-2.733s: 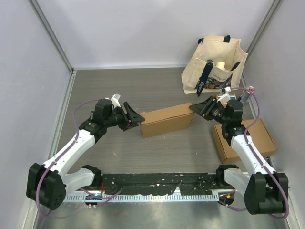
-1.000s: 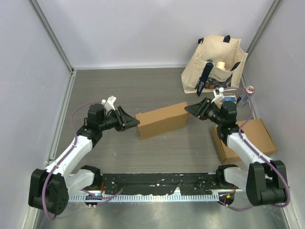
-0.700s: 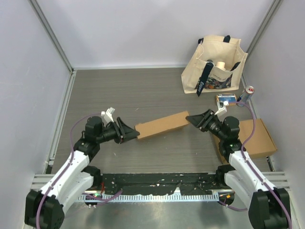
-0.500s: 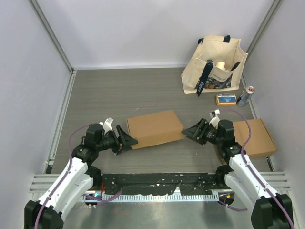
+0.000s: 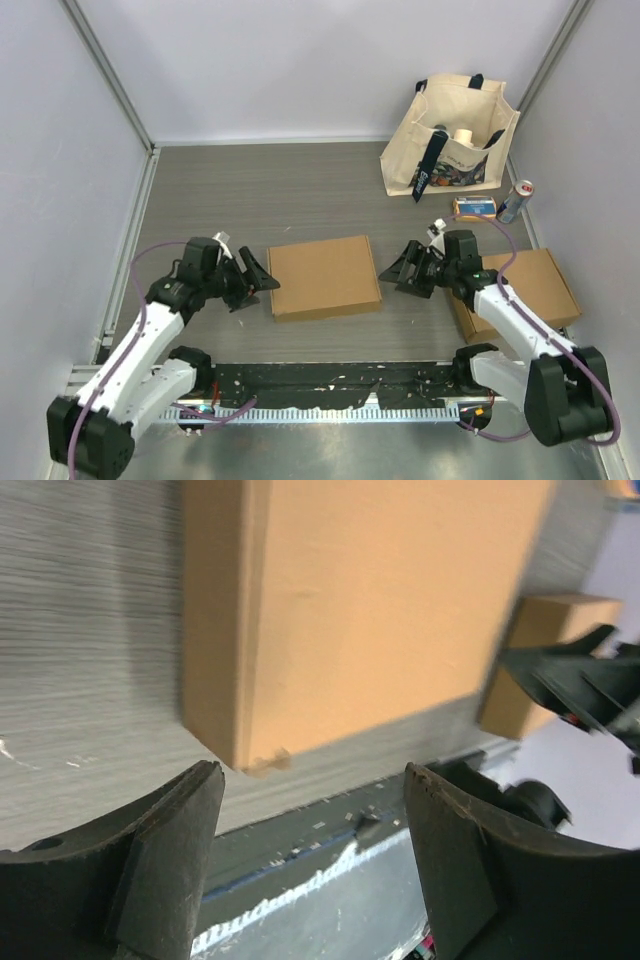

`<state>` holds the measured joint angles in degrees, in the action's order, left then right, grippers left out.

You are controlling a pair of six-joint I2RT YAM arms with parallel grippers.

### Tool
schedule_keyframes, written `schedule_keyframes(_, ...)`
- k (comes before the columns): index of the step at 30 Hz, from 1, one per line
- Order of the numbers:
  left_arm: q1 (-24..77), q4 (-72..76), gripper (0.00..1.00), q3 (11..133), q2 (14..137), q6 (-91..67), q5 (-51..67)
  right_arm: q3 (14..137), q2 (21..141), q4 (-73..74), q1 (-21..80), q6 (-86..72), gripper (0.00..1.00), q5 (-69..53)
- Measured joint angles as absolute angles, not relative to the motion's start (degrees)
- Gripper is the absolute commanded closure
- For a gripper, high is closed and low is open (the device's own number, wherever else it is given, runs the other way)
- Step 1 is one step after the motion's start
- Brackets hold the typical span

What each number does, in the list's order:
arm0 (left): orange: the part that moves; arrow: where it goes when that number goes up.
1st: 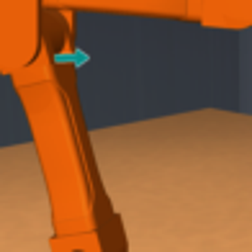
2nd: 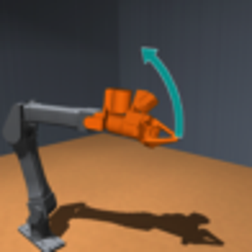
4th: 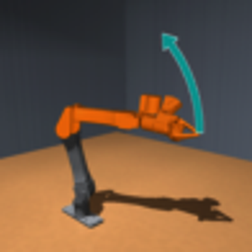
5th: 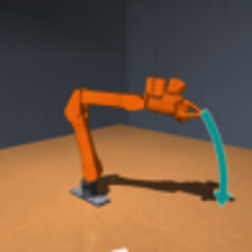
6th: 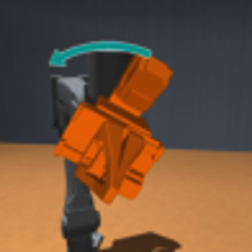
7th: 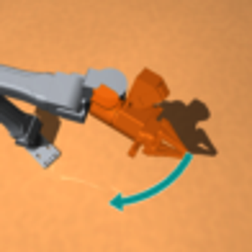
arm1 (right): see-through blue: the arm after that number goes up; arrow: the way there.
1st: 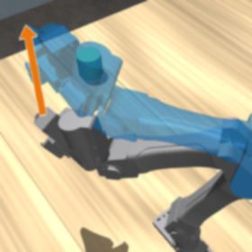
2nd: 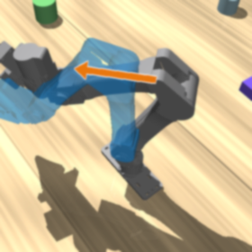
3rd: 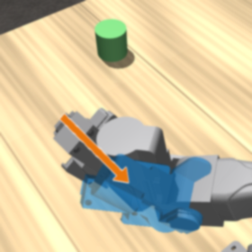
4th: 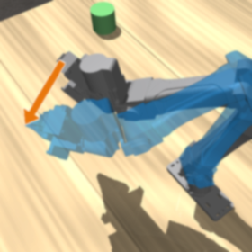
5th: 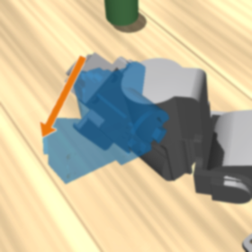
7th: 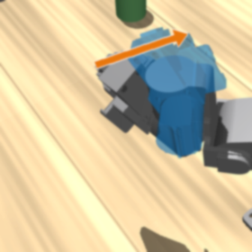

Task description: Fold the paper box

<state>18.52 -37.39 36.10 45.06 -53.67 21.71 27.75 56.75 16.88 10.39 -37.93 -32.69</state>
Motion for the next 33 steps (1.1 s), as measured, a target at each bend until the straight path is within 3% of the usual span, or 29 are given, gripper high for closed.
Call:
schedule_keyframes(8, 18.55, -23.46, 0.49, 31.11, 65.98, -54.02, 20.8, 28.6, 70.61, 4.67, 22.48, -35.99, 0.51, -26.11)
schedule_keyframes(13, 18.24, -15.49, 0.44, 35.9, 74.46, -54.63, 18.39, 33.65, 77.32, -0.91, 23.81, -36.45, 0.53, -18.7)
schedule_keyframes(17, 17.23, -13.1, 0.45, 47.51, 87.96, -55.02, 15.88, 43.92, 88.51, -4.64, 22.76, -34.89, 0.52, -11.4)
schedule_keyframes(24, 13.61, -12.23, 0.45, 81.21, 115.92, -53.78, 11.92, 75.68, 114.43, -4.91, 20.56, -28.14, 0.5, 2.04)
schedule_keyframes(29, 11.29, -14.44, 0.47, 100.33, 128.99, -51.79, 11.9, 90.35, 124.9, -3.68, 20.29, -26.59, 0.48, 5.8)
schedule_keyframes(33, 9.8, -16.19, 0.36, 108.86, 134.41, -50.92, 13.93, 94.39, 127.48, -2.92, 20.34, -26.46, 0.43, 6.31)
